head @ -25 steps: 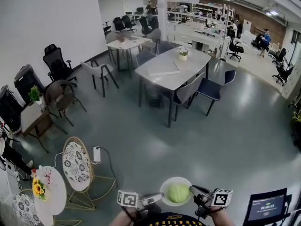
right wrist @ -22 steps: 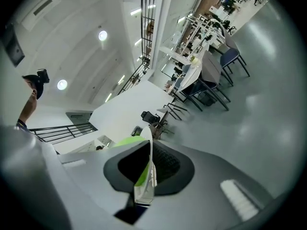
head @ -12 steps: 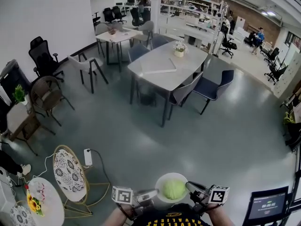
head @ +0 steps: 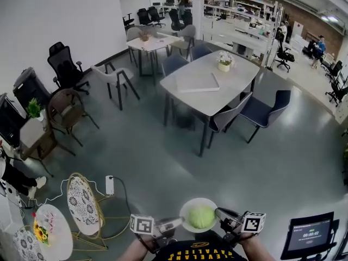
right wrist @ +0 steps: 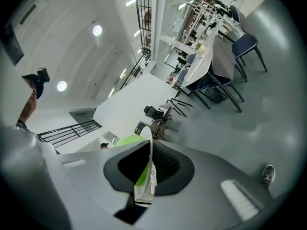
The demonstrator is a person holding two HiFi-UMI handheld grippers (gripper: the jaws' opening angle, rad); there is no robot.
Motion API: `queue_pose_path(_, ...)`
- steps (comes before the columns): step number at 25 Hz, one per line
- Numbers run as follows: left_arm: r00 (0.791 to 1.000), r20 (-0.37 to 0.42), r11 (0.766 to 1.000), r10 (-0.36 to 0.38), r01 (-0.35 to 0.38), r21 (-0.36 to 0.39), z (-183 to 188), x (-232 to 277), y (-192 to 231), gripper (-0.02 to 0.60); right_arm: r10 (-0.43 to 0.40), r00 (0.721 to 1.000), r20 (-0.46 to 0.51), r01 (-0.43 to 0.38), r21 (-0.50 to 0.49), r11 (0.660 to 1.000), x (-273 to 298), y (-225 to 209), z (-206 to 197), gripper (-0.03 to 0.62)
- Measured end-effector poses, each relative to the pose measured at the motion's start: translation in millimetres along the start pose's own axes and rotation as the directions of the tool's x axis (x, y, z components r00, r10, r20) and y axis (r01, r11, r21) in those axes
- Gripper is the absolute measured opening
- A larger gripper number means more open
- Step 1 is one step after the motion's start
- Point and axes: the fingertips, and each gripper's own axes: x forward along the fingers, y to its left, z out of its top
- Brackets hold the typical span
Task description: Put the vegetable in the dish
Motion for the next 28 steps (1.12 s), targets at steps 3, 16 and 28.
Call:
queue_pose_path(3, 0.999, 0.047, 1.000, 0.020, -0.020, 0.006, 37, 50, -3, 0.009, 0.030, 0.999, -0.036, -0.031, -0.024, 0.999, -4, -24, 62, 0.025)
queue_pose_path(16, 0.995, 0.096, 0.999, 0.040, -0.042, 0.023, 129, 169, 20, 0.009, 0.084, 0.993, -0.082, -0.086, -0.026, 0.996, -4, -102, 198, 0.025)
queue_pose_path(28, 0.999, 0.043, 1.000, -0.007, 0.007, -0.002, 265, 197, 77, 0.009, -0.001, 0.999, -0.050, 0.000, -0.028, 1.000, 85, -151, 297, 0.025)
